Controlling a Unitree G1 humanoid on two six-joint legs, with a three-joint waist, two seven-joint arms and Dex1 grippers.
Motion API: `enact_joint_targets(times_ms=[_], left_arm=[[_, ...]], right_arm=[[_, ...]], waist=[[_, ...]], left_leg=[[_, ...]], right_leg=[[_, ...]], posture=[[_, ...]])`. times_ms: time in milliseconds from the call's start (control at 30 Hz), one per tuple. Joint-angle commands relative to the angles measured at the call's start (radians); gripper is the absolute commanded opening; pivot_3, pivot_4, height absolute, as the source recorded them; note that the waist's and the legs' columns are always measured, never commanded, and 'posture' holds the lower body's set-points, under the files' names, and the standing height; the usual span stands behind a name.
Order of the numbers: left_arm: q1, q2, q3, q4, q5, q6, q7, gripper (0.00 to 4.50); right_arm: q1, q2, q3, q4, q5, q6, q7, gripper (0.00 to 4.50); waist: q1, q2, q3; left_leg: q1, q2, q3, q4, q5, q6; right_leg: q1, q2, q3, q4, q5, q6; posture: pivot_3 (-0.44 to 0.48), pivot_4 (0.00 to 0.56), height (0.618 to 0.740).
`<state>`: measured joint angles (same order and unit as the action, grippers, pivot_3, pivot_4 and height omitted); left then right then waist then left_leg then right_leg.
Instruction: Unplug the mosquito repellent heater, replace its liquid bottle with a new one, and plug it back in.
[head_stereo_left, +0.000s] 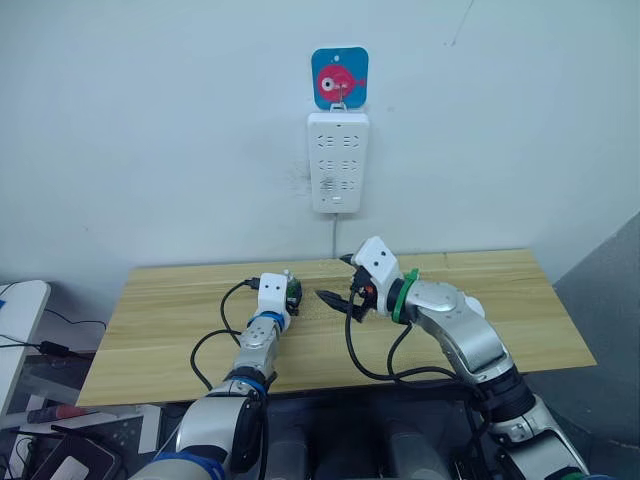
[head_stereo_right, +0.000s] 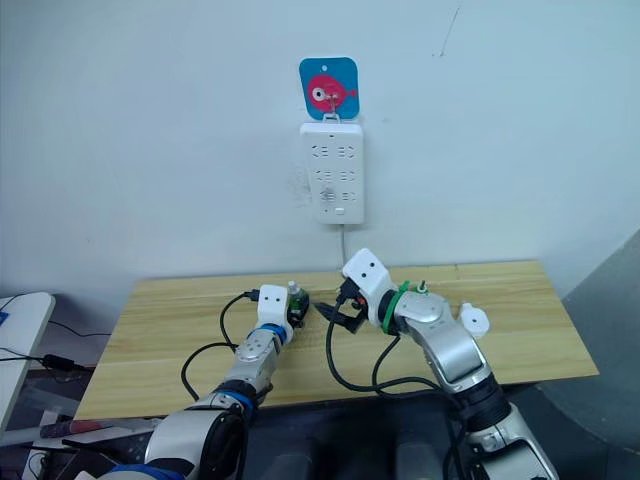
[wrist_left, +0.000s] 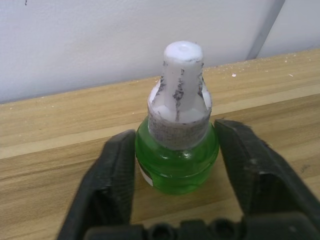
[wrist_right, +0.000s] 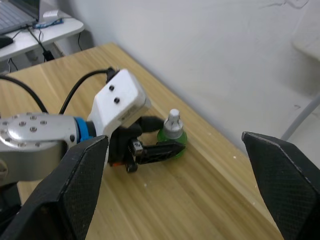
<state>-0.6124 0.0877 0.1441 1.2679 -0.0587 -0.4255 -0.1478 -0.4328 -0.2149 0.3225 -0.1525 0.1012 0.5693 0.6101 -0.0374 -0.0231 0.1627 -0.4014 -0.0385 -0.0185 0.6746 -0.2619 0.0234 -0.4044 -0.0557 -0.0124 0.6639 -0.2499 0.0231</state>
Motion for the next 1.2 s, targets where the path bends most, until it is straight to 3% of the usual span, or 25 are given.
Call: enact_joint_targets(times_ms=[33,267,433,567,733,1100,1200], left_arm=[[-0.002,0.015,0.007,-0.002,0.006,-0.004,-0.011,2.17],[0.031,0.074,-0.085,-0.070,0.091,-0.076,-0.104,2.17],[0.129,0.125,-0.118,-0.338,-0.009,-0.003,-0.467,2.17],[0.238,0.229,-0.210,-0.744,-0.138,0.269,-0.809,2.17],[0.263,0.359,-0.289,-0.999,-0.222,0.523,-1.033,2.17],[0.169,0.377,-0.282,-0.997,-0.253,0.612,-1.108,2.17],[0.162,0.376,-0.282,-0.995,-0.253,0.607,-1.120,2.17]], right_arm=[[-0.019,0.004,-0.023,-0.030,0.016,-0.005,-0.006,4.50],[-0.013,-0.026,-0.025,-0.010,0.014,-0.042,0.025,4.50],[-0.004,-0.060,-0.033,0.011,0.036,-0.087,0.081,4.50],[0.021,-0.092,-0.033,0.019,0.064,-0.125,0.152,4.50],[0.036,-0.115,-0.035,0.025,0.095,-0.151,0.218,4.50],[0.015,-0.077,-0.046,0.052,0.140,-0.150,0.226,4.50],[0.019,-0.069,-0.032,0.057,0.134,-0.158,0.230,3.90]], waist=[[0.000,0.000,0.000],[0.000,0.000,0.000],[0.002,0.000,0.004],[0.004,0.000,0.004],[0.006,0.001,0.004],[0.008,0.001,0.004],[0.008,0.001,0.004]], left_leg=[[0.000,0.000,0.000,0.000,0.000,0.000],[0.000,0.000,0.000,-0.002,0.000,0.000],[0.000,0.000,0.000,-0.006,0.000,0.000],[0.000,0.000,0.000,-0.010,0.000,0.000],[0.000,0.001,0.000,-0.012,0.000,-0.001],[0.000,0.000,0.000,-0.011,0.000,-0.001],[0.001,0.000,0.001,-0.010,0.000,-0.001]], right_leg=[[0.000,0.000,0.000,0.000,0.000,0.000],[0.000,0.000,0.000,-0.001,0.000,0.000],[-0.001,-0.001,0.001,-0.003,0.000,0.000],[-0.002,-0.001,0.001,-0.005,0.000,-0.001],[-0.002,-0.001,0.002,-0.007,0.000,-0.001],[-0.001,-0.001,0.001,-0.006,0.000,-0.001],[-0.001,0.000,0.001,-0.006,0.000,-0.001]], posture=[[-0.127,0.186,0.740],[-0.107,0.185,0.740],[-0.070,0.180,0.740],[-0.045,0.169,0.740],[-0.041,0.154,0.740],[-0.062,0.130,0.740],[-0.064,0.127,0.740]])
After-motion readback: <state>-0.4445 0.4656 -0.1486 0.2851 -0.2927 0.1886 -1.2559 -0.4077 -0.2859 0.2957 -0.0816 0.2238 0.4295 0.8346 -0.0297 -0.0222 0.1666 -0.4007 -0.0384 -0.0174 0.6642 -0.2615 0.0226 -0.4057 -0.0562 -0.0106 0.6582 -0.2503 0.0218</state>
